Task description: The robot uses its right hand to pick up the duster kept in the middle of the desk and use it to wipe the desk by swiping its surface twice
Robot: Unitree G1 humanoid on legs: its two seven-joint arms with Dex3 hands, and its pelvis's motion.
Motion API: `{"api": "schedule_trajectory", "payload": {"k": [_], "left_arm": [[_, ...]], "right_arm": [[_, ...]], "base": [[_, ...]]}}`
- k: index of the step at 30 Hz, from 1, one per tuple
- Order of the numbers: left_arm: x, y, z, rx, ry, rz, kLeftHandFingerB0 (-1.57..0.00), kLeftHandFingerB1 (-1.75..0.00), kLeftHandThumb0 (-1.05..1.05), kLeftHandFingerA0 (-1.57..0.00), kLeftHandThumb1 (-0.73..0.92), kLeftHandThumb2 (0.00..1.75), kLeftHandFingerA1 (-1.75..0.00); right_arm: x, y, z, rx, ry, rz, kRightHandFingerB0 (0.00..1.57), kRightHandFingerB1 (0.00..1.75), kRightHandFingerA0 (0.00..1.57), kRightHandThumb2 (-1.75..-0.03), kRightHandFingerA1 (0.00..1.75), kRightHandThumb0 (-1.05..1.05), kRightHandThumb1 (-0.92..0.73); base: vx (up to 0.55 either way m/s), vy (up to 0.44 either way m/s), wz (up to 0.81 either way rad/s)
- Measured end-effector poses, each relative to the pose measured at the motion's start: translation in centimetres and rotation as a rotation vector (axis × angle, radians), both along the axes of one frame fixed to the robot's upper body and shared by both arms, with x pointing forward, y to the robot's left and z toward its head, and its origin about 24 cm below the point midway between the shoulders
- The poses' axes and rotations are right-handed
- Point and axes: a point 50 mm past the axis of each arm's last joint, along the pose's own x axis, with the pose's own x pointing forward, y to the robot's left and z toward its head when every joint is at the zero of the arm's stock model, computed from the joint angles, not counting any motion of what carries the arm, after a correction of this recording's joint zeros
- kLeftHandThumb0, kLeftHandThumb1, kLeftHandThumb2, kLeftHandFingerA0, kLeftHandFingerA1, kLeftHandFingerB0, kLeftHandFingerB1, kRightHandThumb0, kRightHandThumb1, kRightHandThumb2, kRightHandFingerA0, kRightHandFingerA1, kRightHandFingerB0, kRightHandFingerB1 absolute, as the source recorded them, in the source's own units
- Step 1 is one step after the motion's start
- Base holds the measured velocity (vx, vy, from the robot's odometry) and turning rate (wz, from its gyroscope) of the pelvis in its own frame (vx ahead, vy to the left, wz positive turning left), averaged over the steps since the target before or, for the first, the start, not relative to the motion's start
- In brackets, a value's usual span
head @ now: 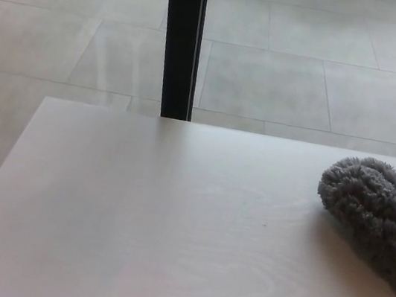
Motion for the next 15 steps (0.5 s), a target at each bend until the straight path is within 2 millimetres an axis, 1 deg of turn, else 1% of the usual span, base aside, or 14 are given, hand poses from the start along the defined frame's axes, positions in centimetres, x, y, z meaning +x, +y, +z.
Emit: {"api": "schedule_trajectory", "payload": {"k": [1,2,3,4,5,6,7,8,9,11,12,13,14,15], "left_arm": [[0.0,0.0,0.0,0.0,0.0,0.0,-0.41,-0.5,-0.54,-0.5,0.75,0.62,-0.7],[0.0,0.0,0.0,0.001,0.001,0.0,-0.38,-0.6,-0.55,-0.49,0.57,0.96,-0.72],[0.0,0.0,0.0,0.001,0.001,0.0,-0.38,-0.6,-0.55,-0.49,0.57,0.96,-0.72],[0.0,0.0,0.0,0.001,0.001,0.001,-0.38,-0.6,-0.56,-0.49,0.55,0.95,-0.72],[0.0,0.0,0.0,0.001,0.001,0.001,-0.38,-0.6,-0.56,-0.49,0.55,0.95,-0.72],[0.0,0.0,0.0,0.001,0.001,0.002,-0.38,-0.6,-0.57,-0.49,0.57,0.96,-0.71],[0.0,0.0,0.0,0.001,0.001,0.003,-0.42,-0.51,-0.54,-0.5,0.72,0.61,-0.68],[0.0,0.0,0.0,0.002,0.001,0.004,-0.42,-0.52,-0.53,-0.5,0.73,0.62,-0.7],[0.0,0.0,0.0,0.003,0.001,0.005,-0.43,-0.49,-0.55,-0.49,0.75,0.62,-0.67],[0.0,0.0,0.0,0.004,0.002,0.007,-0.42,-0.5,-0.52,-0.47,0.75,0.62,-0.68],[-0.1,0.0,0.0,0.004,0.002,0.008,-0.42,-0.5,-0.52,-0.47,0.75,0.62,-0.68],[-0.1,0.0,0.0,0.004,0.001,0.01,-0.42,-0.5,-0.52,-0.48,0.74,0.62,-0.67],[-0.1,0.1,0.0,0.004,0.001,0.011,-0.41,-0.49,-0.52,-0.48,0.74,0.62,-0.67],[-0.1,0.1,0.0,0.004,0.0,0.015,-0.38,-0.6,-0.55,-0.49,0.56,0.96,-0.7]], "right_arm": [[-0.3,0.2,-0.6,0.031,-0.018,-0.023,0.0,0.49,0.09,-0.62,0.91,-0.81,-0.8],[-0.6,0.3,-1.0,0.056,-0.033,-0.043,0.0,0.38,0.15,-1.04,0.73,-0.79,-0.63],[-0.9,0.4,-1.4,0.083,-0.051,-0.066,0.0,0.38,0.15,-1.04,0.73,-0.79,-0.63],[-1.1,0.5,-1.8,0.108,-0.071,-0.089,0.0,0.57,0.03,-0.63,0.97,-0.79,-0.84],[-1.3,0.6,-2.1,0.127,-0.087,-0.106,0.0,0.57,0.03,-0.63,0.97,-0.79,-0.84],[-1.5,0.7,-2.5,0.154,-0.112,-0.133,0.0,0.37,0.17,-1.05,0.75,-0.81,-0.65],[-1.6,0.8,-2.7,0.169,-0.125,-0.146,0.0,0.4,0.09,-0.63,0.95,-0.79,-0.86],[-1.7,0.9,-3.0,0.19,-0.146,-0.167,0.0,0.33,0.15,-1.04,0.75,-0.86,-0.66],[-1.8,1.1,-3.3,0.213,-0.166,-0.188,0.0,0.32,0.12,-1.05,0.73,-0.83,-0.66],[-2.0,1.4,-3.9,0.249,-0.201,-0.224,0.0,0.4,0.17,-1.07,0.73,-0.79,-0.65],[-2.1,1.5,-4.1,0.263,-0.214,-0.237,0.0,0.4,0.17,-1.07,0.73,-0.79,-0.65],[-2.3,1.6,-4.4,0.279,-0.229,-0.253,0.0,0.47,0.08,-0.64,0.87,-0.78,-0.87],[-2.4,1.7,-4.5,0.291,-0.242,-0.264,0.0,0.44,0.11,-0.64,0.91,-0.78,-0.87],[-2.5,1.8,-4.7,0.307,-0.258,-0.278,0.0,0.37,0.08,-0.65,0.9,-0.78,-0.88]], "base": [[0.0,0.0,0.0],[0.0,0.0,0.0],[0.0,0.0,0.0],[0.0,0.0,0.0],[0.0,0.0,0.0],[0.0,0.0,0.0],[0.0,0.0,0.0],[0.0,0.0,0.0],[0.0,0.0,0.0],[0.0,0.0,0.0],[0.0,0.0,0.0],[0.0,0.0,0.0],[0.0,0.0,0.0],[0.0,0.0,0.0]]}}
